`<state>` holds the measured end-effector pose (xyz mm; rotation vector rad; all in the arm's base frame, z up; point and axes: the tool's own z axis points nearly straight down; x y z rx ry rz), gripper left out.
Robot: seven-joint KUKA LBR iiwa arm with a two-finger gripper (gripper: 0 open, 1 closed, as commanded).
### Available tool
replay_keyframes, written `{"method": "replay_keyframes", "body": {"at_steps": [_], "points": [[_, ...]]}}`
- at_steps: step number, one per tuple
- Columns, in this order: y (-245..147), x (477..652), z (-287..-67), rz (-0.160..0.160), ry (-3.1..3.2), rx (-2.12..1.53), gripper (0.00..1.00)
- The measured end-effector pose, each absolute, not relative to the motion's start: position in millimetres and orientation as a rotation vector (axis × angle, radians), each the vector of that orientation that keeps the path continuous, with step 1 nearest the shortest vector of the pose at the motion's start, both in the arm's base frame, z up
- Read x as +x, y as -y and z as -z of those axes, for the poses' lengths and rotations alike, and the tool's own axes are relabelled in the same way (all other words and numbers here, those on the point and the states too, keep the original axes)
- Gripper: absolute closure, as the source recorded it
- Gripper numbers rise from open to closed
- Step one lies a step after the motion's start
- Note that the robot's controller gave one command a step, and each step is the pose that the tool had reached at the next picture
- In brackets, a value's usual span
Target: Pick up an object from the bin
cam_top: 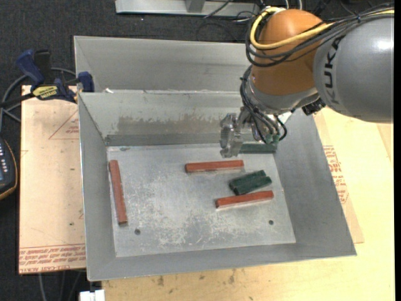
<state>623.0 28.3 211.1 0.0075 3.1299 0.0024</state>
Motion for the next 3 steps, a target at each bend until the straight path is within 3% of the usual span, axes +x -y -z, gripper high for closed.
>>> {"method": "replay_keyframes", "body": {"at_steps": [1,2,3], "points": [[-28.1,621.7,-205.7,-0.002,-3.138,0.01,0.0],[-15.5,620.4,-65.3,-0.002,-3.142,-0.179,0.0],[-15.7,623.4,-71.2,-0.003,-3.133,-0.178,1.0]]}}
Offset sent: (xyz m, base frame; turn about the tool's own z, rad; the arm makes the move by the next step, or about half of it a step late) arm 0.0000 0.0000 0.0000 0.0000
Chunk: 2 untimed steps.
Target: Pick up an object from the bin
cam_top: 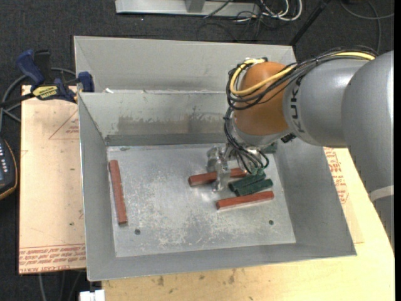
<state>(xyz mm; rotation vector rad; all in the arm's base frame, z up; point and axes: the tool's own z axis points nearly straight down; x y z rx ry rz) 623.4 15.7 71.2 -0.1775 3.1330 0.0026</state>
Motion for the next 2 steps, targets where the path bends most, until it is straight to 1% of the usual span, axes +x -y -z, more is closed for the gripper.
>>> {"method": "replay_keyframes", "body": {"at_steps": [1,2], "points": [[-7.7,648.7,-212.4,0.0,-3.123,-0.176,1.0],[-33.8,643.9,-340.3,0.0,-3.071,-0.599,1.0]]}}
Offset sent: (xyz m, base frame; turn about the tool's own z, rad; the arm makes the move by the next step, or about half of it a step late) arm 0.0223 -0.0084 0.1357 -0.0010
